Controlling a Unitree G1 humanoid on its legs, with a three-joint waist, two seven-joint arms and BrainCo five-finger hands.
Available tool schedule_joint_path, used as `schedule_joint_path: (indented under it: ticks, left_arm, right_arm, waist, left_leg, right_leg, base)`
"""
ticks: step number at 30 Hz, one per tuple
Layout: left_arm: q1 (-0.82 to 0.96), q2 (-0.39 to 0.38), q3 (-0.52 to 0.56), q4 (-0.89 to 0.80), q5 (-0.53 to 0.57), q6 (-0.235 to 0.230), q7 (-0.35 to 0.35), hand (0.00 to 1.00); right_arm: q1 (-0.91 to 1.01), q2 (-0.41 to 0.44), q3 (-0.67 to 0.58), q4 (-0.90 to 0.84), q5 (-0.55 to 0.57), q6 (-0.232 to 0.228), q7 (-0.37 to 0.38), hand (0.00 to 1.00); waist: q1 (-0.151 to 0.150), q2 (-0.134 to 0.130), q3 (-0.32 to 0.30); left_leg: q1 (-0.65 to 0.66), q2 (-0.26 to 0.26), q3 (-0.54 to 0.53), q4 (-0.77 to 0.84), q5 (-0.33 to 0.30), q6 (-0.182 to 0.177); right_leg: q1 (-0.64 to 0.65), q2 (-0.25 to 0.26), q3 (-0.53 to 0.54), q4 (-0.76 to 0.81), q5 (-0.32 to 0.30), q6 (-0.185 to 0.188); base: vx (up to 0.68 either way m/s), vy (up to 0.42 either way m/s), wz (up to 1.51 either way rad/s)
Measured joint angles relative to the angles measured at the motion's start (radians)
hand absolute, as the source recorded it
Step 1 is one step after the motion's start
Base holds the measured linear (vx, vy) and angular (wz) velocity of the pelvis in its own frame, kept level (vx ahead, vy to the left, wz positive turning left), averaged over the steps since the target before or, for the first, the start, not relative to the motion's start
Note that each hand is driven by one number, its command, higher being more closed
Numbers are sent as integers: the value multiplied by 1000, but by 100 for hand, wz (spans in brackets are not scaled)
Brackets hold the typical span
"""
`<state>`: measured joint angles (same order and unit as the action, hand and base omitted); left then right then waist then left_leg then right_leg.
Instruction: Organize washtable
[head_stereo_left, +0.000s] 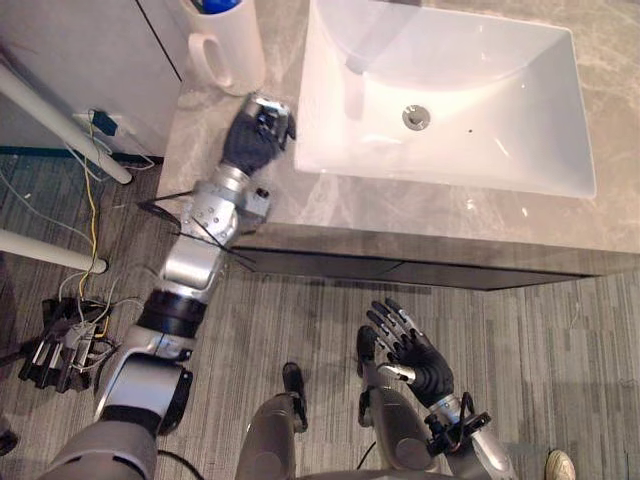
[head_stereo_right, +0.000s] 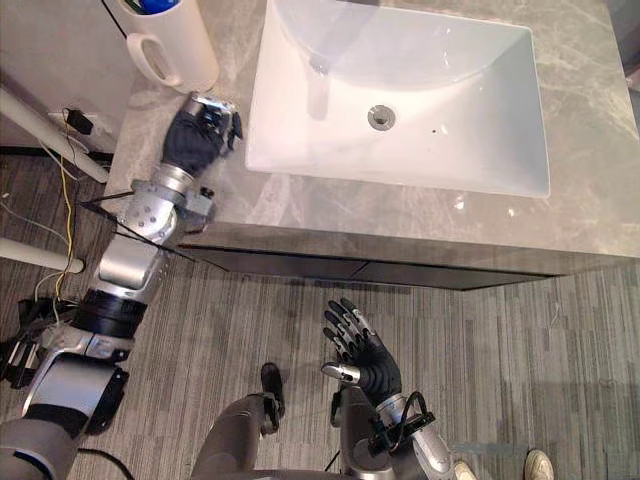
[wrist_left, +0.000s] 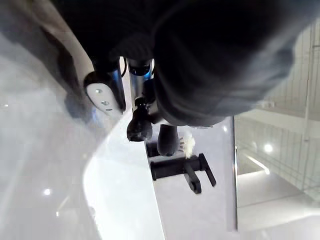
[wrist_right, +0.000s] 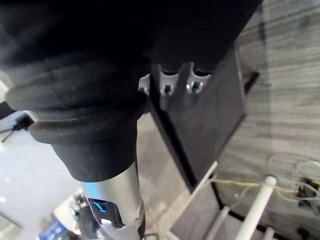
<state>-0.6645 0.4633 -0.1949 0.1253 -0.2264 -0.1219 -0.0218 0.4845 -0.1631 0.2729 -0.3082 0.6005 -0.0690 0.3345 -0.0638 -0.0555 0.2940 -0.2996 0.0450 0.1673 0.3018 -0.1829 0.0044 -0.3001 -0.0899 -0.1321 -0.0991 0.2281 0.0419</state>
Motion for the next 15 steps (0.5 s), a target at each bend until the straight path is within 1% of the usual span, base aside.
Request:
schedule_joint_path:
  ticks: [1,2,3,5,6,8,9,11,15]
  left_arm:
    - [8,-6,0,-1,0,0,-2,100]
    - [32,-20,1,-1,-9,0,-6,100]
    - [43,-24,1,-1,-11,0,-15,100]
    - [69,-29,1,-1,-20,0,-21,100]
    - [89,-29,4,-1,-20,0,-21,100]
    - [100,-30,9,-1,-22,0,-20,100]
    - [111,-30,13,0,-30,0,-20,100]
    - [132,-32,27,4,-39,0,-17,100]
    - [134,-57,76,42,-38,0,13,100]
  right_arm:
    - [0,-1,0,0,0,0,0,0]
    - [0,0,-3,0,0,0,4,0]
    - [-2,0,-4,0,0,0,5,0]
    - [-3,-1,-6,1,0,1,6,0]
    - [-4,-1,-6,5,0,1,8,0]
    - [-7,-1,-7,11,0,1,9,0]
    - [-8,-1,-6,16,0,1,9,0]
    - [-9,-1,-6,21,0,1,9,0]
    - [-9,-1,-1,41,-2,3,8,0]
  waist:
    - [1,1,-6]
    - [7,4,-25]
    - [13,7,-28]
    - [18,16,-35]
    - [21,21,-57]
    - [22,26,-67]
    - [25,27,-83]
    - [26,30,-102]
    - [24,30,-112]
  left_leg:
    - [0,0,-2,-1,0,0]
    - [3,1,-4,-5,0,0]
    - [14,1,-5,-7,0,0]
    - [38,0,-13,-16,0,0]
    - [44,-3,-19,-24,1,0]
    - [50,-4,-25,-27,1,0]
    - [52,-6,-26,-31,1,1]
    - [60,-11,-27,-44,10,0]
    - [82,-11,-27,-64,18,-5]
  right_leg:
    - [1,0,-2,0,0,0]
    - [3,1,-4,0,0,0]
    - [13,1,-5,0,0,0]
    - [36,1,-12,0,-1,-1]
    - [43,0,-25,0,-5,-8]
    - [53,-1,-33,0,-11,-13]
    - [54,-3,-34,0,-14,-12]
    - [57,-6,-35,0,-16,-12]
    - [69,-5,-36,0,-22,-18]
  base:
    - [50,23,10]
    - [51,26,5]
    - [51,28,2]
    - [30,31,9]
    - [14,25,15]
    - [3,14,10]
    - [-3,16,7]
    - [5,16,5]
    - [3,-1,-1]
